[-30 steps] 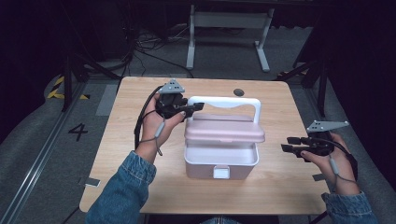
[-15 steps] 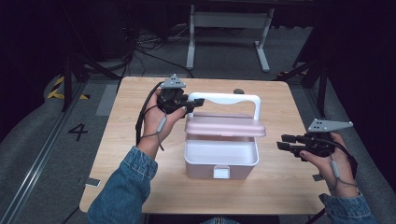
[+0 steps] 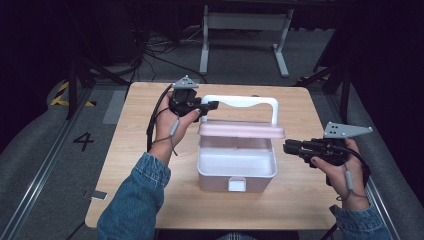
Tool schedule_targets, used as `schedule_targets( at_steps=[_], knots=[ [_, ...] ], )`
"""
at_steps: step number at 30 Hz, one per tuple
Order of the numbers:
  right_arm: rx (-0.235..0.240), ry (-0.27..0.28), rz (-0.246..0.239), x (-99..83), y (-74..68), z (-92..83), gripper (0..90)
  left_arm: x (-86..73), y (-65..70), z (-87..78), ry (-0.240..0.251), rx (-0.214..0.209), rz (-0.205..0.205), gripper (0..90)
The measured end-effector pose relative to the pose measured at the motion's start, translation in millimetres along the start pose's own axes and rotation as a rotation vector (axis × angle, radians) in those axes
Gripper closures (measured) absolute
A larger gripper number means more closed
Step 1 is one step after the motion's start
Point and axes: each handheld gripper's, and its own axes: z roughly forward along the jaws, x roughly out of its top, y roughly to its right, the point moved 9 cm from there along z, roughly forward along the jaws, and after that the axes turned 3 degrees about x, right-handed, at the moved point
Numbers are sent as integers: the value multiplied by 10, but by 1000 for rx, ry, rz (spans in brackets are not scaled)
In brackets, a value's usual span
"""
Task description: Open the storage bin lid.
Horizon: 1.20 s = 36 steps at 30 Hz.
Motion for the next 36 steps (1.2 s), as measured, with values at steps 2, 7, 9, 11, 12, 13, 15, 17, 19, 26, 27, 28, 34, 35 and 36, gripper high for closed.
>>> schedule_targets(
  at_steps=[2,7,9,11,12,13,15,17,19,26,27,28,34,35,36],
  knots=[
    [10,7,-3,23,-29,10,809,2,-2,1,1,1,1,732],
    [22,44,-27,100,-98,46,897,5,-8,9,3,5,0,732],
    [21,66,-31,128,-107,61,900,5,-8,11,2,8,-1,732],
    [18,81,-33,148,-112,70,900,5,-9,11,3,9,-1,731],
    [17,84,-36,155,-111,77,900,3,-10,10,1,10,-1,731],
    [18,87,-36,158,-113,83,900,4,-10,11,3,8,-2,731],
    [14,89,-38,160,-112,104,900,5,-11,14,2,6,-4,731],
    [7,90,-45,161,-99,114,900,1,-8,12,-6,3,-11,731],
    [5,97,-45,171,-94,118,900,5,-13,16,-7,3,-7,731],
    [1,105,-48,190,-90,134,900,-6,-39,13,-10,16,-10,637],
    [0,105,-48,191,-89,134,900,-15,-47,9,-11,20,-8,619],
    [-1,105,-50,193,-87,135,900,-27,-52,4,-19,24,-10,593],
    [-9,105,-58,213,-74,145,900,-95,-87,-45,-29,52,11,468],
    [-12,104,-59,218,-71,144,900,-95,-87,-45,-29,52,11,451],
    [-12,104,-59,218,-71,144,900,-110,-103,-68,-29,65,20,451]
  ],
)
